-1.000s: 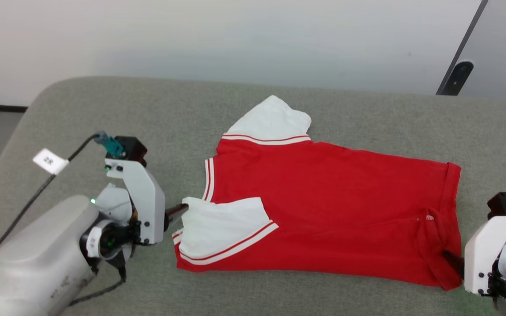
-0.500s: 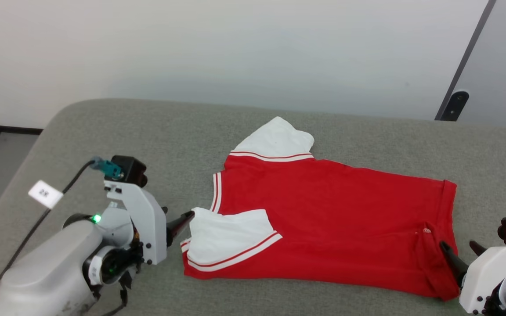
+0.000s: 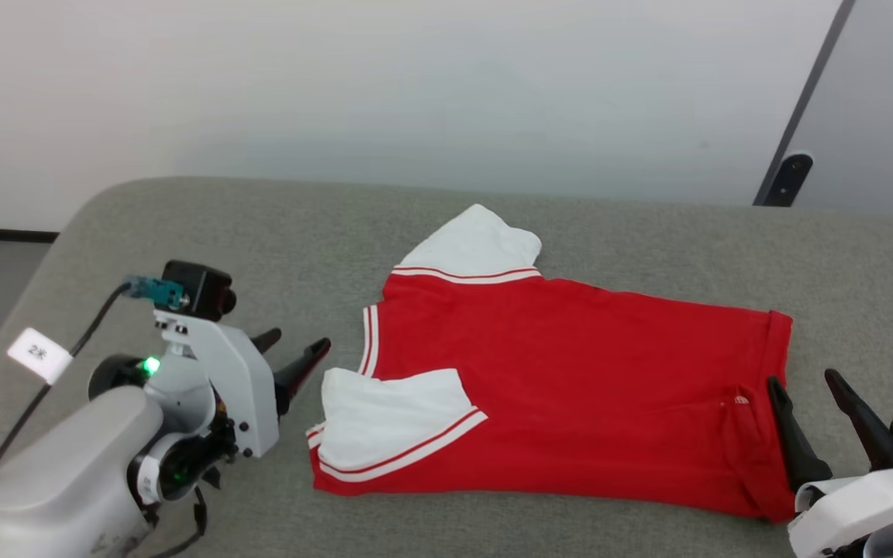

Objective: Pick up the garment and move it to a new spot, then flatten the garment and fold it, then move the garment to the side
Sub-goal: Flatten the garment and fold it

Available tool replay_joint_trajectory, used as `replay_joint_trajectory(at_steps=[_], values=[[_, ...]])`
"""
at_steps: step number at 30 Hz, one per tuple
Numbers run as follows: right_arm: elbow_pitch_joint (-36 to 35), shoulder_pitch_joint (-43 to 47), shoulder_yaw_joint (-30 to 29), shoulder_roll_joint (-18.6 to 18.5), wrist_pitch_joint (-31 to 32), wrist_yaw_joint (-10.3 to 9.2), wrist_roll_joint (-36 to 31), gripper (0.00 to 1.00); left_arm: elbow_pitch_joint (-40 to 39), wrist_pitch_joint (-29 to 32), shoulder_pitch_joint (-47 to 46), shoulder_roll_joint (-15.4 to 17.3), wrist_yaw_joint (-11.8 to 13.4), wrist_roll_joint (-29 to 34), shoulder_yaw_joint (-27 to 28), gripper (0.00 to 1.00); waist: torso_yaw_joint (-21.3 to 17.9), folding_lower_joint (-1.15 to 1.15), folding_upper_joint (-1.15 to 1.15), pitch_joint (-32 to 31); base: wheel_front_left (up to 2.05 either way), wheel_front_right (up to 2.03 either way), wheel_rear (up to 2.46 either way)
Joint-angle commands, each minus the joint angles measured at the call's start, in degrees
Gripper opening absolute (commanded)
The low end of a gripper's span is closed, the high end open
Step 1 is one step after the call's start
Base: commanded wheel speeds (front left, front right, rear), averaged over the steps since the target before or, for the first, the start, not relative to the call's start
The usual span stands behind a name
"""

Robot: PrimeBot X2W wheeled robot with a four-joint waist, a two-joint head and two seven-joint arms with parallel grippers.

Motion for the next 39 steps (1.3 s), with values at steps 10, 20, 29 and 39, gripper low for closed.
replay_joint_trajectory(at_steps=[10, 20, 29, 39], values=[[-2.12, -1.02, -0.59, 3.24, -8.91, -0.07, -2.41, 1.0, 1.15, -0.09, -7.05, -0.17, -0.07, 4.6, 0.25, 1.0, -4.12, 0.0, 0.0, 6.45, 0.0, 0.0, 0.0], [-2.98, -5.9, 2.0, 5.93, -10.77, -0.07, -2.93, 1.0, 7.28, 11.89, -22.48, 1.22, -3.24, 6.92, 0.04, 1.0, -11.5, 0.0, 0.0, 17.09, 0.0, 0.0, 0.0], [-1.98, -9.54, 4.54, 8.46, -12.18, -0.07, -2.48, 1.0, 12.85, 20.37, -33.93, 1.73, -5.97, 9.33, -0.66, 1.0, -18.05, 0.0, 0.0, 24.56, 0.0, 0.0, 0.0], [-1.52, -11.77, 6.19, 11.31, -12.6, -0.07, -0.68, 1.0, 17.31, 25.2, -41.34, 1.77, -7.95, 12.44, -2.43, 1.0, -24.97, 0.0, 0.0, 30.36, 0.0, 0.0, 0.0]])
